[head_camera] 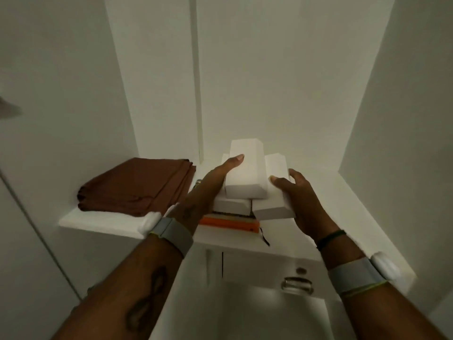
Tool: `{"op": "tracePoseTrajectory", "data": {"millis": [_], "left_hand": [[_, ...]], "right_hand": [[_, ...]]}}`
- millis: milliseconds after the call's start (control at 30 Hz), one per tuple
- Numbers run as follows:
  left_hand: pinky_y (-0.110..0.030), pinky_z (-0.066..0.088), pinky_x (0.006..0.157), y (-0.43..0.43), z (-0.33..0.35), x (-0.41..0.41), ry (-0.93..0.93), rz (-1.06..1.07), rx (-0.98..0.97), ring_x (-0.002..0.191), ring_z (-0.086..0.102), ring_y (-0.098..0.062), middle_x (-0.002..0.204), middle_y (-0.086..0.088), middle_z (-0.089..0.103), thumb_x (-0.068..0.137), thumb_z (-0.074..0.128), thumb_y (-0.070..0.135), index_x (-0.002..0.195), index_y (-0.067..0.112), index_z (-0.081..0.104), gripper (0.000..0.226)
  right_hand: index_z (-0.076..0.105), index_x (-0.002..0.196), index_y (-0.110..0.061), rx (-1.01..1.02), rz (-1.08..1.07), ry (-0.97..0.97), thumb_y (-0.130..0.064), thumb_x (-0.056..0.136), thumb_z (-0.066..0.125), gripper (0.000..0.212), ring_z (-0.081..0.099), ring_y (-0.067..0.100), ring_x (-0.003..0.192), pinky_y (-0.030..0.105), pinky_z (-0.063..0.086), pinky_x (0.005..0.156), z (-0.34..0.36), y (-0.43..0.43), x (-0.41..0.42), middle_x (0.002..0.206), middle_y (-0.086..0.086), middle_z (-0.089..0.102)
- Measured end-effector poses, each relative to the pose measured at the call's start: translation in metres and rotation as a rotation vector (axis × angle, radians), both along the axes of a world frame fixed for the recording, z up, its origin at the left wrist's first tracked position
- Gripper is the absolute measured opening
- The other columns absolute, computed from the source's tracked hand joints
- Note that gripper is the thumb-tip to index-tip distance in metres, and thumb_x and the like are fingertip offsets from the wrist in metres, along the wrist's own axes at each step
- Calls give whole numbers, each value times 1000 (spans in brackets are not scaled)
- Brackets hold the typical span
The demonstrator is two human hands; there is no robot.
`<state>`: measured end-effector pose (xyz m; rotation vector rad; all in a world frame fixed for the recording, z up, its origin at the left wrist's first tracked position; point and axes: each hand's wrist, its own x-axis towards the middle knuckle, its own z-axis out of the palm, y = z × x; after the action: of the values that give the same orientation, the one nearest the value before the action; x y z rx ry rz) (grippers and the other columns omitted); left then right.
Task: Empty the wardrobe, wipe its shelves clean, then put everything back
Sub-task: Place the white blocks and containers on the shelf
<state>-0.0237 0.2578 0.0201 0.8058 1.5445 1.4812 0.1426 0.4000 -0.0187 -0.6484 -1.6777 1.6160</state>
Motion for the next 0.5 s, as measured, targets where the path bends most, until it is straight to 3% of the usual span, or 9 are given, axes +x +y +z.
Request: {"op": "tracePoseTrajectory", "data": {"millis": [67,100,200,267,333,367,433,500], "left_hand": [[-32,61,61,22,16,-30,-65,-32,-46,69,75,-24,86,-8,77,91,60,62,106,20,71,45],[-33,61,59,33,23,-45,-78,-47,-67,69,75,-26,87,-11,77,91,58,62,108,19,70,48],[-35,62,74,73,26,-94,-12,-10,-32,92,75,-29,110,-11,75,90,58,64,123,22,66,54],[-38,59,88,102,16,-130,52,0,-31,103,72,-29,118,-9,73,89,59,65,127,24,64,56],[-41,58,88,130,4,-169,62,8,-46,98,73,-27,111,-7,75,87,62,66,124,26,66,54],[-44,58,88,142,-2,-189,66,11,-63,96,73,-27,108,-7,75,86,63,67,121,27,68,54],[-48,60,86,161,-23,-223,45,-7,-99,96,73,-30,106,-8,76,81,67,69,120,26,69,58],[-46,61,79,177,-45,-250,23,15,-154,94,74,-31,104,-10,77,75,74,69,121,22,68,66]], "right_hand": [[57,128,-26,36,32,-7,-48,77,75,58,71,30,101,48,61,79,8,29,-37,119,5,69],[57,127,-24,47,44,-13,-48,78,75,57,71,30,101,48,61,79,12,42,-54,118,7,69],[52,120,-17,47,32,-13,-38,88,72,43,67,24,98,38,57,75,18,75,-101,111,1,65],[48,139,-16,19,-27,-40,-38,88,73,60,63,22,106,37,55,81,13,99,-133,124,0,59],[47,145,-14,16,-93,-93,-40,85,76,71,61,24,112,41,55,90,3,126,-165,132,2,55],[53,138,-13,-5,-122,-98,-38,85,76,62,62,23,108,40,56,88,-1,138,-179,126,1,57],[62,99,-14,-28,-150,-140,-32,88,73,24,60,21,88,30,52,67,-15,159,-198,97,0,59],[50,76,-14,-3,-214,-214,-28,91,71,29,51,20,67,22,41,51,-30,179,-219,78,1,50]]}}
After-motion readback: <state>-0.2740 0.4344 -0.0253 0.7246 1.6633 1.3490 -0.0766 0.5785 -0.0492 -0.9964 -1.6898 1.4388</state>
